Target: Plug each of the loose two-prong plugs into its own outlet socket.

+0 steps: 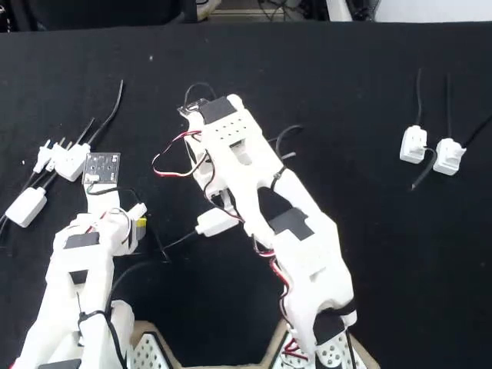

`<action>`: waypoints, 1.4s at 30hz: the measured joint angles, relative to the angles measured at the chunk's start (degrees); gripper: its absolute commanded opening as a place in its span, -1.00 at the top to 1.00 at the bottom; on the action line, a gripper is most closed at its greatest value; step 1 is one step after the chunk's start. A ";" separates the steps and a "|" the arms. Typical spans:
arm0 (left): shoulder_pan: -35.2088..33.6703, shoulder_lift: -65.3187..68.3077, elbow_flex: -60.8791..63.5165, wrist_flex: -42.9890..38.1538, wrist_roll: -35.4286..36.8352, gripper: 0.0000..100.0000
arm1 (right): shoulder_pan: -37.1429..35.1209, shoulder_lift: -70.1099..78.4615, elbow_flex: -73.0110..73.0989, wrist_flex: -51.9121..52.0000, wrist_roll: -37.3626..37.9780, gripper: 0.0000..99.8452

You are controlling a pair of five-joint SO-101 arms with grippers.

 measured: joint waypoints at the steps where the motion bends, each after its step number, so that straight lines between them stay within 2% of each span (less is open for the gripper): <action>1: 0.00 0.00 0.00 0.00 0.00 0.52 | 0.00 0.00 0.00 0.00 0.00 0.98; 14: 0.00 0.00 0.00 0.00 0.00 0.52 | 0.00 -4.13 2.46 0.00 0.00 0.98; 27: 0.00 0.00 0.00 0.00 0.00 0.52 | -0.09 -17.23 16.44 -0.09 -0.09 0.98; 34: 0.00 0.00 0.00 0.00 0.00 0.52 | -0.09 -23.82 22.24 -0.09 8.18 0.98; 42: 0.00 0.00 0.00 0.00 0.00 0.52 | -0.09 -37.01 30.59 -0.09 9.67 0.98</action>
